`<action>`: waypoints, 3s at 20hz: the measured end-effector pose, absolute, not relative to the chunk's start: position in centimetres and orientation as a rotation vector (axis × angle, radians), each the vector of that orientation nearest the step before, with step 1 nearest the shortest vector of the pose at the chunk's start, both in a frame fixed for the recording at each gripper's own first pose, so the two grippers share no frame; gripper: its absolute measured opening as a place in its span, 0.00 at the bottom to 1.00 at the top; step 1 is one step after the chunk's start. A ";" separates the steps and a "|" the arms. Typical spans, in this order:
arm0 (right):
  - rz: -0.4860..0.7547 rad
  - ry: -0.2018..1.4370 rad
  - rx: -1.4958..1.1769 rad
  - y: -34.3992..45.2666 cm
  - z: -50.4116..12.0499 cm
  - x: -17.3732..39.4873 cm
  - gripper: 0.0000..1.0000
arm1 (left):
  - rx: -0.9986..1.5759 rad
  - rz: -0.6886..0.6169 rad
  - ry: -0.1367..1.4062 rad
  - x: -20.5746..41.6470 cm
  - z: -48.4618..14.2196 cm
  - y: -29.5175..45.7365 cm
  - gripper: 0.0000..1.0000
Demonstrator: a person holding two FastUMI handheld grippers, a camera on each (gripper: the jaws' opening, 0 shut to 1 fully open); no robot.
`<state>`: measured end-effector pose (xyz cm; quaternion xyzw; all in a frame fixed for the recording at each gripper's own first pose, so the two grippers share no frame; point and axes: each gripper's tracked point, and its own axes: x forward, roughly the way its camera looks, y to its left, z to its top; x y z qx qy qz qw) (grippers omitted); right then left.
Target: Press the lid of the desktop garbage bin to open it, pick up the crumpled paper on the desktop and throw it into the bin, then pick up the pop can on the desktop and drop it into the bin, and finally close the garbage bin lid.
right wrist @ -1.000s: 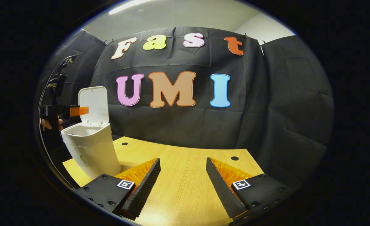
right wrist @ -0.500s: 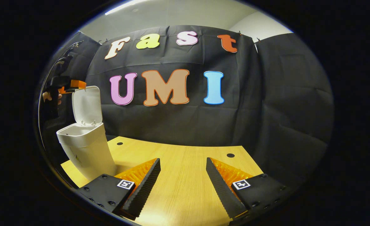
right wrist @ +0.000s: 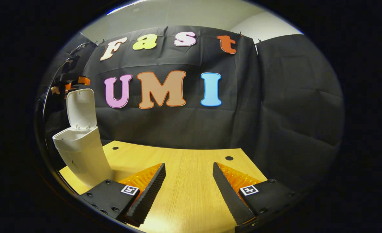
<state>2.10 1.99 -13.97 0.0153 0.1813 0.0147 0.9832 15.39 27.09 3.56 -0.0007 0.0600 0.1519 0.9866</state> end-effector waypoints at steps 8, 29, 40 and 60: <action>0.051 0.364 0.033 2.5 -13.9 1.8 0.98 | 0.007 0.304 0.168 13.4 3.3 26.2 0.89; 0.174 0.358 0.034 3.4 -13.7 2.3 0.98 | -0.030 0.317 0.311 3.1 -2.0 20.7 0.92; 0.204 0.373 0.004 4.0 -14.0 2.9 0.97 | -0.115 0.316 0.534 -0.5 -11.8 18.7 0.93; 0.249 0.259 0.033 1.3 -9.7 1.1 0.97 | 0.013 0.288 0.199 0.3 -4.0 17.5 0.93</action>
